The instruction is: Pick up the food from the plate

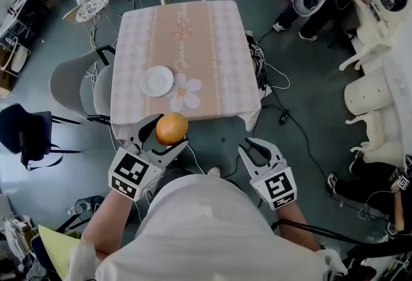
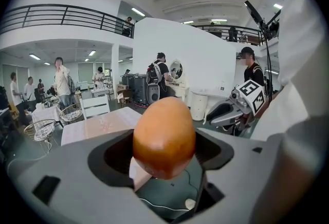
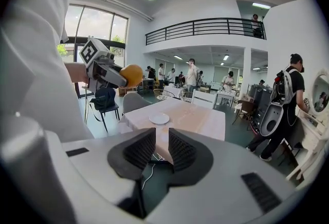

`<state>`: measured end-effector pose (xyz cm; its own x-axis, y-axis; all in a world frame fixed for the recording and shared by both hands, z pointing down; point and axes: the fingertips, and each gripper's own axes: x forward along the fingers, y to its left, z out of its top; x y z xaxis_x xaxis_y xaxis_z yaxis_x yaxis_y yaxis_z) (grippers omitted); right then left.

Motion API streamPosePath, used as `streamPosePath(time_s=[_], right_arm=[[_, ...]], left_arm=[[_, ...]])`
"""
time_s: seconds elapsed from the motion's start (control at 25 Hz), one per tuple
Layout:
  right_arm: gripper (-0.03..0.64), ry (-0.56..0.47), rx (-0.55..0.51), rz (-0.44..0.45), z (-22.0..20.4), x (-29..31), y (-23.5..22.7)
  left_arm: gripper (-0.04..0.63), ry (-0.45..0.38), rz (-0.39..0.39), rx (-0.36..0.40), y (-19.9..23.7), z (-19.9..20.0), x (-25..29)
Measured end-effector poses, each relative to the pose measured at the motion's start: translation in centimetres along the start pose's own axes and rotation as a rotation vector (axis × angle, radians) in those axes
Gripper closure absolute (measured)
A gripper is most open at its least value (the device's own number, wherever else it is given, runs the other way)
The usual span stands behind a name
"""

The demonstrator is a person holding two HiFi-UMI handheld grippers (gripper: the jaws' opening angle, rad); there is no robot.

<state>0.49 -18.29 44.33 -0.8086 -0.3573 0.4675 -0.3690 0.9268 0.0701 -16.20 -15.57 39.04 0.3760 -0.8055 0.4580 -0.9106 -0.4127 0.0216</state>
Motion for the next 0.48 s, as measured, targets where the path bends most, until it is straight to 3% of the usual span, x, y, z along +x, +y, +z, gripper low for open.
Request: streamPosePath(time_s=[0.48], right_arm=[[0.592,0.016,-0.043,0.022,-0.8,-0.4,0.4]], left_arm=[[0.233,0.003,-0.001,-0.002,-1.3,0.1,0.0]])
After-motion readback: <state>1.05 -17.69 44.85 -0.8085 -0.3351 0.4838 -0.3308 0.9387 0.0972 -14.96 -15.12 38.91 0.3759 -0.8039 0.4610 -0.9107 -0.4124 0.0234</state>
